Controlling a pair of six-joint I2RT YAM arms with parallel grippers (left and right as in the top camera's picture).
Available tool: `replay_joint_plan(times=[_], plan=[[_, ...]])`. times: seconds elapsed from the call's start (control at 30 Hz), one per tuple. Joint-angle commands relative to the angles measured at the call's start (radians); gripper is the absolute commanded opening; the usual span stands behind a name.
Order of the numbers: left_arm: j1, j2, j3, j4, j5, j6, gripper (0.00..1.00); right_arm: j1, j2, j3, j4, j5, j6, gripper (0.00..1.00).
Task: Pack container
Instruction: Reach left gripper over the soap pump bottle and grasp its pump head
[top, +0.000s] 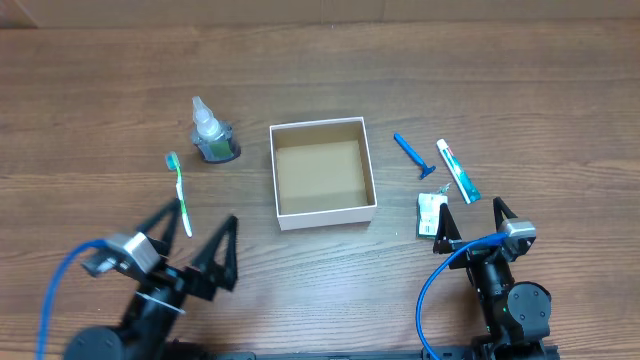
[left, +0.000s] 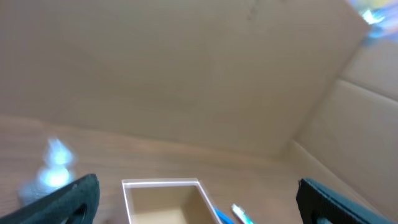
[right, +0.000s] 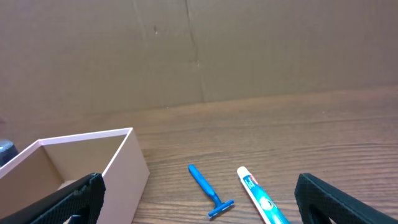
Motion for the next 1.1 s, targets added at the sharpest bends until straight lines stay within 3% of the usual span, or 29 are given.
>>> replay_joint_plan(times=[0.0,0.2,0.37,1.07], plan=[[-0.002,0.311,0.342,-0.226,-0.258,0.103,1.00,-0.008,-0.007,-0.010,0.004,-0.002,-0.007,1.00],[-0.002,0.802,0.897,-0.667,-0.356,0.232,1.00,-0.008,-0.007,-0.010,0.005,-0.002,-0.007,1.00],[-0.002,1.071,1.196,-0.809,-0.347,0.232,1.00,-0.008,-0.007,-0.010,0.005,-0.002,-0.007,1.00],[0.000,1.495,1.228,-0.822,-0.438,0.262,1.00,-0.008,-0.007,-0.010,0.005,-0.002,-0.007,1.00]])
